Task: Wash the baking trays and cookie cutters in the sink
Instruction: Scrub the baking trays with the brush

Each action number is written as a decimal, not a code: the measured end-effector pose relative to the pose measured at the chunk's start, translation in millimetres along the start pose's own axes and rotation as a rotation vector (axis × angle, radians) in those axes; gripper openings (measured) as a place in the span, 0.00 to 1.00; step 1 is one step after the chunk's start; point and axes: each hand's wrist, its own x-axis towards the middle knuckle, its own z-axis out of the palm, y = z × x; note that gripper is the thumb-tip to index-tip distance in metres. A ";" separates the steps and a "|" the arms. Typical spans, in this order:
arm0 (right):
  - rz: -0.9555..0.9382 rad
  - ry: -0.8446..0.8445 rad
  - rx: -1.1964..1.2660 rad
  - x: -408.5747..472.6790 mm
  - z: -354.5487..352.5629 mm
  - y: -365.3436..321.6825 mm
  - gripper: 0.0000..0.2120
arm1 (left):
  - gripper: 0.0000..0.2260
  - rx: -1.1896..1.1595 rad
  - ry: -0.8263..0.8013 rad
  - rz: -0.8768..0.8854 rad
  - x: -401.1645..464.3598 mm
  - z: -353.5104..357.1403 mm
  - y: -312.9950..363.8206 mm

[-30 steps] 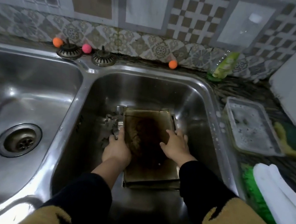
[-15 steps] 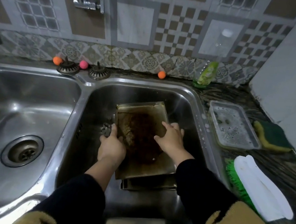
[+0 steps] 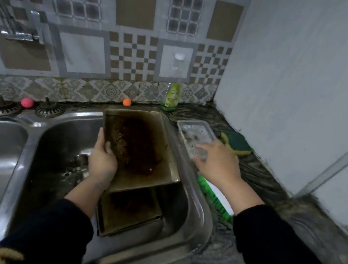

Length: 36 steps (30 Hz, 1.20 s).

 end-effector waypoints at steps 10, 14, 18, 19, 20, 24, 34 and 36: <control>0.102 -0.022 -0.199 -57.1 20.0 43.0 0.33 | 0.22 -0.025 0.012 0.067 3.9 25.5 -1.9; 0.122 -0.037 -0.096 -45.4 8.5 35.9 0.33 | 0.22 -0.041 0.028 0.081 1.7 24.5 -5.0; 0.072 0.075 0.014 -4.4 -19.3 22.3 0.33 | 0.21 -0.037 0.038 0.065 5.7 14.2 -12.4; 0.062 0.091 0.031 12.3 -24.7 19.3 0.33 | 0.21 -0.041 0.035 0.063 5.3 11.5 -13.2; 0.050 0.103 0.043 30.0 -28.1 16.1 0.33 | 0.21 -0.055 0.032 0.064 5.1 9.0 -14.5; 0.022 0.104 0.088 89.6 -19.4 5.8 0.33 | 0.21 -0.101 0.034 0.058 0.3 1.6 -19.3; 0.075 -0.029 0.094 119.9 39.6 17.5 0.31 | 0.21 -0.129 0.045 0.037 -8.3 -9.0 -38.1; 0.055 -0.012 0.088 126.3 29.7 8.6 0.31 | 0.21 -0.124 0.049 0.034 -8.6 -6.7 -35.6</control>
